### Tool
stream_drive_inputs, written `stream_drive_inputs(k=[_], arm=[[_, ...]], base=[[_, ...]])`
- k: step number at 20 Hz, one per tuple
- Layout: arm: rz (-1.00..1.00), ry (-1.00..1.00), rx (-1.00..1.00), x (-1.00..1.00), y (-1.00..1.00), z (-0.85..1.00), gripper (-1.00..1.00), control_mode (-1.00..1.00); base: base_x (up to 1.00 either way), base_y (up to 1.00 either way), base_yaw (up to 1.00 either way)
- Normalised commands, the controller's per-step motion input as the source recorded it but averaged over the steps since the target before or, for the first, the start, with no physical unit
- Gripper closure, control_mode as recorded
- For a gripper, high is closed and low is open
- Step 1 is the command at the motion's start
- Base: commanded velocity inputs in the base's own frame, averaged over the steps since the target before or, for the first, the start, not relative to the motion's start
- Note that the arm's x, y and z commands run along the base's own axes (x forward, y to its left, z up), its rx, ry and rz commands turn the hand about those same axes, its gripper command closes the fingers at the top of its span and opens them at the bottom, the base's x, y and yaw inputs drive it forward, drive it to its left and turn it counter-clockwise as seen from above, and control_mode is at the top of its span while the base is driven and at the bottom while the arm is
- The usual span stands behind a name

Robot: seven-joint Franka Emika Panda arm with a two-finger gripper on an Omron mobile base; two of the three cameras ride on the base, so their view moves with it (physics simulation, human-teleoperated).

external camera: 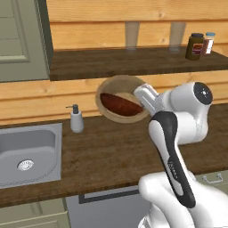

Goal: Pick up the bowls on the counter and stack them on top of one another in the open cabinet. Place the smaller bowl on top of the larger bowl.

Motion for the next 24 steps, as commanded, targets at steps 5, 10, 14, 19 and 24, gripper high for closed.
stream_drive_inputs(k=[5,10,14,19,24], arm=[[-0.12,0.00,0.16,-0.62,0.00,1.00,1.00,-1.00],[-0.21,0.00,0.17,0.61,0.06,0.97,1.00,-1.00],[-0.21,0.00,0.07,1.00,0.44,0.40,1.00,-1.00],[-0.14,0.00,0.00,1.00,0.53,0.00,1.00,-1.00],[-0.12,0.00,0.00,1.00,0.29,0.00,1.00,-1.00]], base=[[0.00,0.00,0.00],[0.00,0.00,0.00],[0.00,0.00,0.00],[0.00,0.00,0.00],[0.00,0.00,0.00]])
